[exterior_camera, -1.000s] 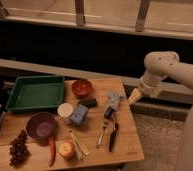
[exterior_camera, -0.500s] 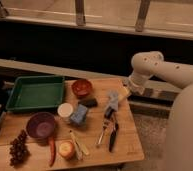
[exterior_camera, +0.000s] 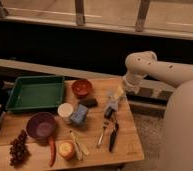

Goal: Place towel in paper cup

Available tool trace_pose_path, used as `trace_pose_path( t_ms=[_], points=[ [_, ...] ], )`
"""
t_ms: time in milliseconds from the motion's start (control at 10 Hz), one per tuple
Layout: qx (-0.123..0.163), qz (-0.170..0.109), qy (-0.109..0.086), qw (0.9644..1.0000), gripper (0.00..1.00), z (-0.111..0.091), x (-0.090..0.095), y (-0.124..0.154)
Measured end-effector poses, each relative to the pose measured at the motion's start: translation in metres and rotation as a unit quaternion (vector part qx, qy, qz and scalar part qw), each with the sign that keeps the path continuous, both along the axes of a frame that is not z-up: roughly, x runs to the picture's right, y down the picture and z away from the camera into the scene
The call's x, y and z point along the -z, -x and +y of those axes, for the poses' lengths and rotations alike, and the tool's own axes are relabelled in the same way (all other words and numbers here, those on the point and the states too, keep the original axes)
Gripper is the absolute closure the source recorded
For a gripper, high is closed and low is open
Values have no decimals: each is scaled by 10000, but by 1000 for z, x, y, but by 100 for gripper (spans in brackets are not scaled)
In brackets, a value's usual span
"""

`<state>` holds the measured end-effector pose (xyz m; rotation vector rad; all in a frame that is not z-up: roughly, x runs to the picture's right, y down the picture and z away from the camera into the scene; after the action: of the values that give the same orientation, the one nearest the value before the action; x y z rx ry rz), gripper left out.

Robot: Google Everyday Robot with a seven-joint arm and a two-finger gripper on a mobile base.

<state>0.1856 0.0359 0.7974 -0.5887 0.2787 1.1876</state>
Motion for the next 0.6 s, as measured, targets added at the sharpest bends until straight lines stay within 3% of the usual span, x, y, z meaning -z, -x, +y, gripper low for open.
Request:
trace_pose_path(
  t_ms=[300, 600],
  points=[
    [39, 169, 24, 9998, 20, 14, -4, -12],
    [-121, 103, 203, 9997, 20, 40, -27, -10]
  ],
)
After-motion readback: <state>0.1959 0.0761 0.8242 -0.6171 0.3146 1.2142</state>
